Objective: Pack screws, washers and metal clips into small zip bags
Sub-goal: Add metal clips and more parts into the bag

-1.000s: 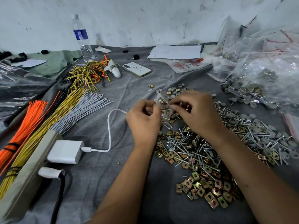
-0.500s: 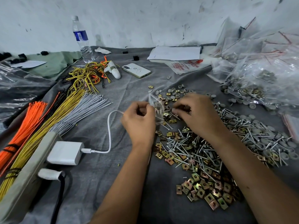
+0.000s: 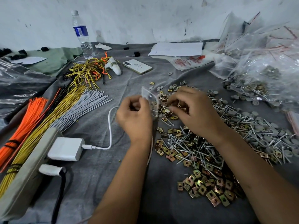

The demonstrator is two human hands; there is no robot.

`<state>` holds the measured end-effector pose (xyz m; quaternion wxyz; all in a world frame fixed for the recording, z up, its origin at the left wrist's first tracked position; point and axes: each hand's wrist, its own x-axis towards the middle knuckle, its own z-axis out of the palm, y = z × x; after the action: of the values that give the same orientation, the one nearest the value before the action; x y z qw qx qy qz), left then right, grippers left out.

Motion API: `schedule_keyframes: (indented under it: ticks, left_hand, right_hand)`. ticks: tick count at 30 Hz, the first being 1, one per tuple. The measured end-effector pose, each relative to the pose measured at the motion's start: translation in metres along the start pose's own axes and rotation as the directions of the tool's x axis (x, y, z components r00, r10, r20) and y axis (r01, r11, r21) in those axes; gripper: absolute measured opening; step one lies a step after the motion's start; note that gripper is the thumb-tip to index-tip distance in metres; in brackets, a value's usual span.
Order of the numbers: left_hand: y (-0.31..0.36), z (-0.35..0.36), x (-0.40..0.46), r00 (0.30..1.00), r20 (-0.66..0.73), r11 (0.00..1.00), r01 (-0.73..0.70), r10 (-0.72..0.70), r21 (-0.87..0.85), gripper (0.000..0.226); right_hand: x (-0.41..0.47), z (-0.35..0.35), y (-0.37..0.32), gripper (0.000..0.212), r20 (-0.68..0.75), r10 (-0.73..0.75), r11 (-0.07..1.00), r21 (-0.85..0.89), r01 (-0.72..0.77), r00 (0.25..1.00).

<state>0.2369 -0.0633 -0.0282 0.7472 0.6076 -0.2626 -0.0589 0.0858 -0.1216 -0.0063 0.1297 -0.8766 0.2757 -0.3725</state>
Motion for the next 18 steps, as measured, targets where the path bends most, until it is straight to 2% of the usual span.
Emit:
schedule_keyframes:
  ticks: [4, 6, 8, 11, 13, 16, 18]
  left_hand:
    - [0.000, -0.002, 0.009, 0.972, -0.201, 0.989, 0.098, -0.120, -0.113, 0.019]
    - [0.000, -0.002, 0.010, 0.970, -0.209, 0.987, 0.101, -0.126, -0.126, 0.020]
    - [0.000, -0.002, 0.010, 0.974, -0.193, 0.988, 0.098, -0.119, -0.116, 0.020]
    - [-0.001, -0.002, 0.007, 0.982, -0.163, 0.993, 0.083, -0.096, -0.085, 0.017]
    - [-0.002, -0.002, 0.005, 0.991, -0.117, 0.997, 0.053, -0.058, -0.048, 0.016]
    - [-0.004, 0.000, 0.000, 0.996, 0.084, 0.996, -0.045, 0.039, 0.073, 0.011]
    - [-0.004, 0.002, -0.006, 0.955, 0.275, 0.979, -0.152, 0.110, 0.138, 0.016]
  right_hand:
    - [-0.004, 0.009, -0.002, 0.025, 0.330, -0.022, 0.995, -0.082, 0.051, 0.944]
    - [-0.003, 0.015, -0.003, 0.027, 0.434, -0.042, 0.990, -0.103, 0.095, 0.900]
    - [-0.002, 0.017, -0.004, 0.024, 0.472, -0.035, 0.995, -0.070, 0.077, 0.881]
    - [-0.003, 0.014, -0.004, 0.012, 0.469, -0.027, 1.000, 0.007, 0.027, 0.883]
    - [-0.004, 0.013, -0.005, 0.011, 0.404, -0.015, 0.998, 0.067, -0.013, 0.915]
    - [-0.004, 0.005, -0.003, 0.020, 0.189, 0.105, 0.962, 0.228, -0.147, 0.976]
    - [-0.003, -0.001, 0.000, 0.026, 0.087, 0.189, 0.917, 0.340, -0.207, 0.978]
